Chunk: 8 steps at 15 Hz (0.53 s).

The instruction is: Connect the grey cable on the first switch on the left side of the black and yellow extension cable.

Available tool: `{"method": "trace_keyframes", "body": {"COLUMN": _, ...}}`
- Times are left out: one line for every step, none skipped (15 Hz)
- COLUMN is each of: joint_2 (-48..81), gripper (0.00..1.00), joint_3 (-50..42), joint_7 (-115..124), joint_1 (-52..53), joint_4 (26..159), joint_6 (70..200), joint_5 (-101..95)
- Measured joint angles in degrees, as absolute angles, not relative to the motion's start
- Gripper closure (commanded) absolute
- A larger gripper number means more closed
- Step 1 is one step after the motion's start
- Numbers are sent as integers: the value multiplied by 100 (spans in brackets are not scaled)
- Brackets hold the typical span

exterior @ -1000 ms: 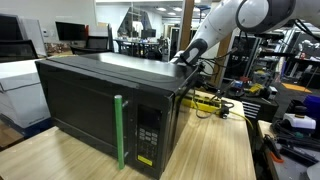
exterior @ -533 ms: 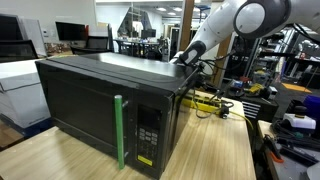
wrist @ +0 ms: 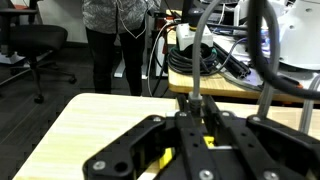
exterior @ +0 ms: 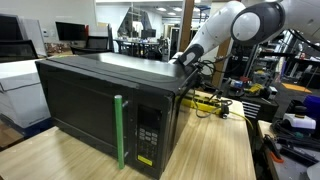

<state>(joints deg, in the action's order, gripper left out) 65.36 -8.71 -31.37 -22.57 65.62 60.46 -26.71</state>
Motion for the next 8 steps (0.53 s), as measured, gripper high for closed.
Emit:
{"method": "trace_keyframes", "body": {"joint_2": 6567, "gripper": 94, "joint_3": -871, "joint_7": -3141, "joint_1": -2257, "joint_4": 6516, "joint_6": 6027, "joint_5": -2677}}
{"method": "trace_keyframes", "body": {"joint_2": 6595, "gripper": 94, "joint_3": -871, "joint_7": -3146, "joint_1": -2257, "joint_4": 6474, "joint_6": 6007, "joint_5": -2688}}
{"method": "trace_keyframes", "body": {"joint_2": 6616, "gripper": 94, "joint_3": -871, "joint_7": -3151, "joint_1": -2257, "joint_4": 6445, "joint_6": 5991, "joint_5": -2697}}
{"method": "trace_keyframes", "body": {"joint_2": 6633, "gripper": 94, "joint_3": -871, "joint_7": -3153, "joint_1": -2256, "joint_4": 6423, "joint_6": 5976, "joint_5": -2704}}
{"method": "trace_keyframes", "body": {"joint_2": 6649, "gripper": 94, "joint_3": -871, "joint_7": -3154, "joint_1": -2256, "joint_4": 6400, "joint_6": 5959, "joint_5": -2707}}
{"method": "trace_keyframes", "body": {"joint_2": 6668, "gripper": 94, "joint_3": -871, "joint_7": -3154, "joint_1": -2256, "joint_4": 6370, "joint_6": 5941, "joint_5": -2709}}
{"method": "trace_keyframes", "body": {"joint_2": 6678, "gripper": 94, "joint_3": -871, "joint_7": -3154, "joint_1": -2256, "joint_4": 6350, "joint_6": 5933, "joint_5": -2709}}
{"method": "trace_keyframes", "body": {"joint_2": 6686, "gripper": 94, "joint_3": -871, "joint_7": -3154, "joint_1": -2256, "joint_4": 6335, "joint_6": 5933, "joint_5": -2710}}
